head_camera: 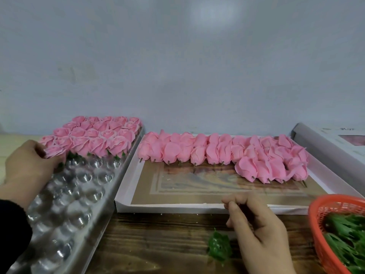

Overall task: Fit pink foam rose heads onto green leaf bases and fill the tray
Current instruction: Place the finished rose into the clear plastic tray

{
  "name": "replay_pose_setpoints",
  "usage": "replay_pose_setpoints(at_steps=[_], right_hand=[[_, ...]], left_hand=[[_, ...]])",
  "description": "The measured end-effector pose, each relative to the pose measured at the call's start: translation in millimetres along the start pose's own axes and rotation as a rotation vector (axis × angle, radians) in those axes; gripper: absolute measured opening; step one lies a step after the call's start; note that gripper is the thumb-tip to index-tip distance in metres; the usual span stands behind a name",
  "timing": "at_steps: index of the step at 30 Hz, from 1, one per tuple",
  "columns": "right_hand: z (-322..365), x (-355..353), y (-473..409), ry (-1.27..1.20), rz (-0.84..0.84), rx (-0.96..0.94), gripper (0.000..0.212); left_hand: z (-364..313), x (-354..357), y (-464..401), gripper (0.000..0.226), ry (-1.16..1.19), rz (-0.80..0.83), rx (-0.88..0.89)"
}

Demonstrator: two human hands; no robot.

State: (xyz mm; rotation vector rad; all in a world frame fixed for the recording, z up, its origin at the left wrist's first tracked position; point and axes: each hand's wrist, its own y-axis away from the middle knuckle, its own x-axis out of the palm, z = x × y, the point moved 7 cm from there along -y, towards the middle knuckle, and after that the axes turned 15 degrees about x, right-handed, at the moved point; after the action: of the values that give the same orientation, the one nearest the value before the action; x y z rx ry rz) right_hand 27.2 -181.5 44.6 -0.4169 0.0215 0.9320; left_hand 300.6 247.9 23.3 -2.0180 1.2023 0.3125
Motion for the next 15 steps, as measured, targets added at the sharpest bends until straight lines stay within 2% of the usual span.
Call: replay_pose_setpoints(at_steps=[4,10,14,15], right_hand=[[-0.6,0.1,0.2,-0.020,-0.002,0.013,0.019],[-1.2,-0.6,-0.2,-0.043,-0.009,0.040,0.019],[-1.6,0.1,-0.8,-0.038,-0.001,0.060,0.018],[-1.6,0.1,-0.9,-0.038,0.000,0.064,0.017]], left_hand=[[-4.2,-2.1,4.6,0.036,-0.049,-0.027,0.019],[-19.3,-1.5,11.7,0.039,-0.103,0.017,0.079],[-28.4,-3.4,14.0,0.028,-0.106,0.063,0.074],[-30.2,-4.9,14.4,0.031,-0.115,0.066,0.064]])
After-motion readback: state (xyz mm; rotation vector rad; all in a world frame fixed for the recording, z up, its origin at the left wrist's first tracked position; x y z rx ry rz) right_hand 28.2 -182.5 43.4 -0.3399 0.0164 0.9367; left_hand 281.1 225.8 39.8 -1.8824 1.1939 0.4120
